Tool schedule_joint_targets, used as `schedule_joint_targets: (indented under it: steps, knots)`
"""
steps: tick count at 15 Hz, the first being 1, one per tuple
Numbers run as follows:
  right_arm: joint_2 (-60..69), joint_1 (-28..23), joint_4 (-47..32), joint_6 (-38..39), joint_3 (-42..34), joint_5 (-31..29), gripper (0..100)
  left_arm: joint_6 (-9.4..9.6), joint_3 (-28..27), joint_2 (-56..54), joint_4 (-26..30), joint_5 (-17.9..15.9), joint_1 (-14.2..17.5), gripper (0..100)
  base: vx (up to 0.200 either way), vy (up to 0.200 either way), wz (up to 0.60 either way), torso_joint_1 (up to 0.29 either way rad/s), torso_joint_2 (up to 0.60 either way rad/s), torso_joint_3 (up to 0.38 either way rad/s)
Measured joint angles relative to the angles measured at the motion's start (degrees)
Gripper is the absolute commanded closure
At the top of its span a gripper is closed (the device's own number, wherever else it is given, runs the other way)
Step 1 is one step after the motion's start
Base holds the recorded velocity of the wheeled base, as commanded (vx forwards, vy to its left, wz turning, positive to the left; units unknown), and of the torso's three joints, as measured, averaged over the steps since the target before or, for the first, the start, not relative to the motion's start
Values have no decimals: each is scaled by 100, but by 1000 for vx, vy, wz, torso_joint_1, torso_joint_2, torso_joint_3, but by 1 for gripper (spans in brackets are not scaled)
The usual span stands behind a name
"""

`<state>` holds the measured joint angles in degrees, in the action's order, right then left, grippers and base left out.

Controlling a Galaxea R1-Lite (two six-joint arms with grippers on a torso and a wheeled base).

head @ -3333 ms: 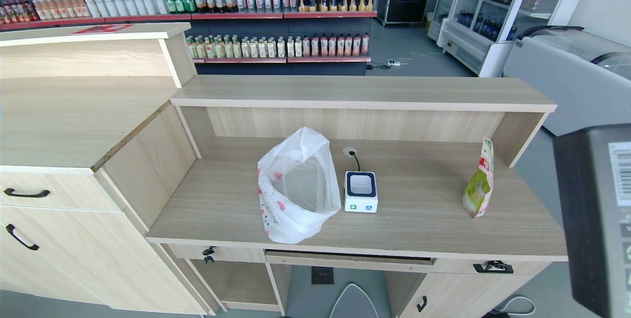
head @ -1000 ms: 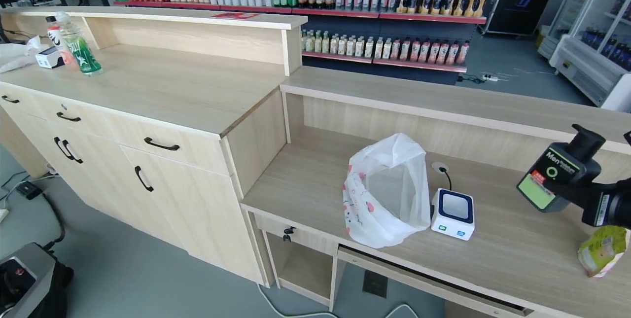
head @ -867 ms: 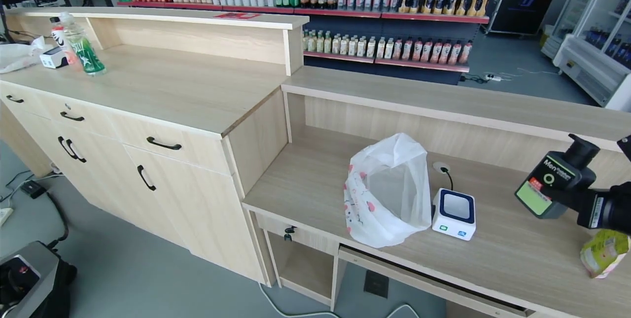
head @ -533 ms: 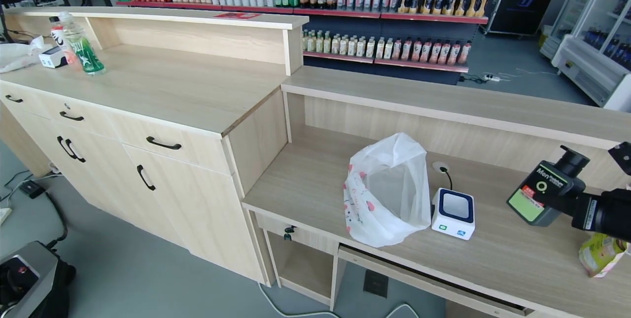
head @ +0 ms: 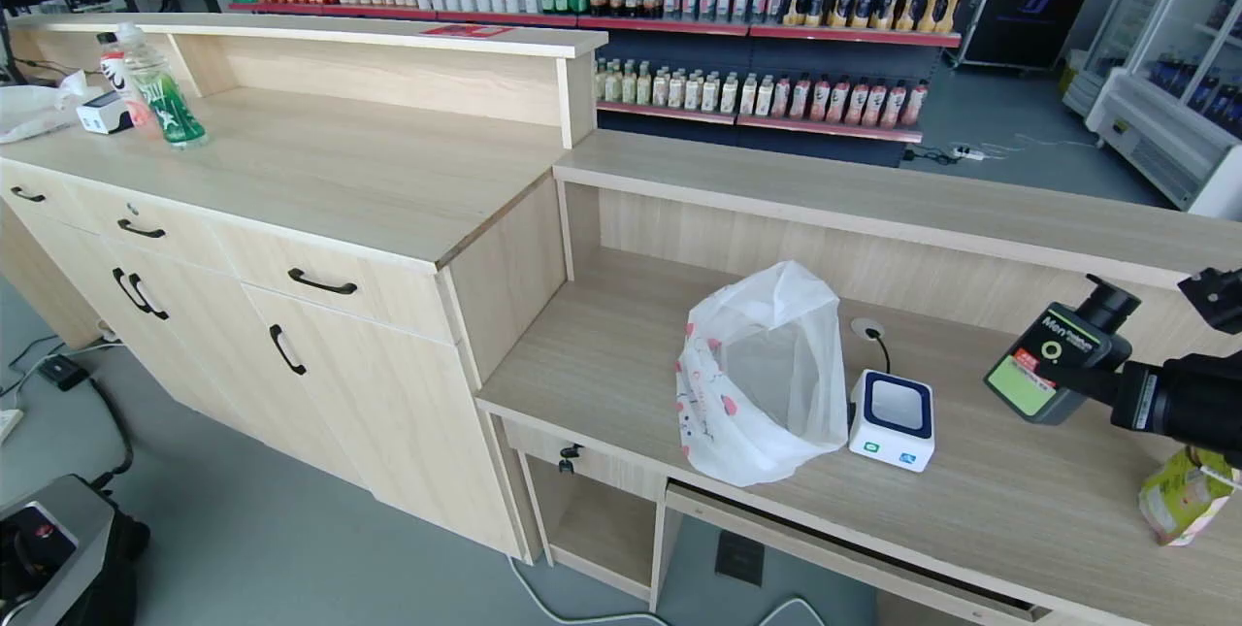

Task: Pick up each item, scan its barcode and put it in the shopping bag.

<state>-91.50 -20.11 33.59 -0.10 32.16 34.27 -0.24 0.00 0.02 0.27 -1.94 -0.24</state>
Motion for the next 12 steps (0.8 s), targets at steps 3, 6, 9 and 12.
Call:
schedule_joint_targets:
  steps: [3,6,9,12]
  knots:
    - [-395,-83,16,-258,310,33,100,0,0,0,0,0,0,0,0,0,0,0,0,0]
    - [-638,-297,-12,-288,384,49,100,2,0,0,0,0,0,0,0,0,0,0,0,0]
    - [-728,-422,11,-395,155,54,100,0,0,0,0,0,0,0,0,0,0,0,0,0]
    - [-924,-488,199,-425,130,68,100,0,0,0,-2,0,0,0,0,0,0,0,0,0]
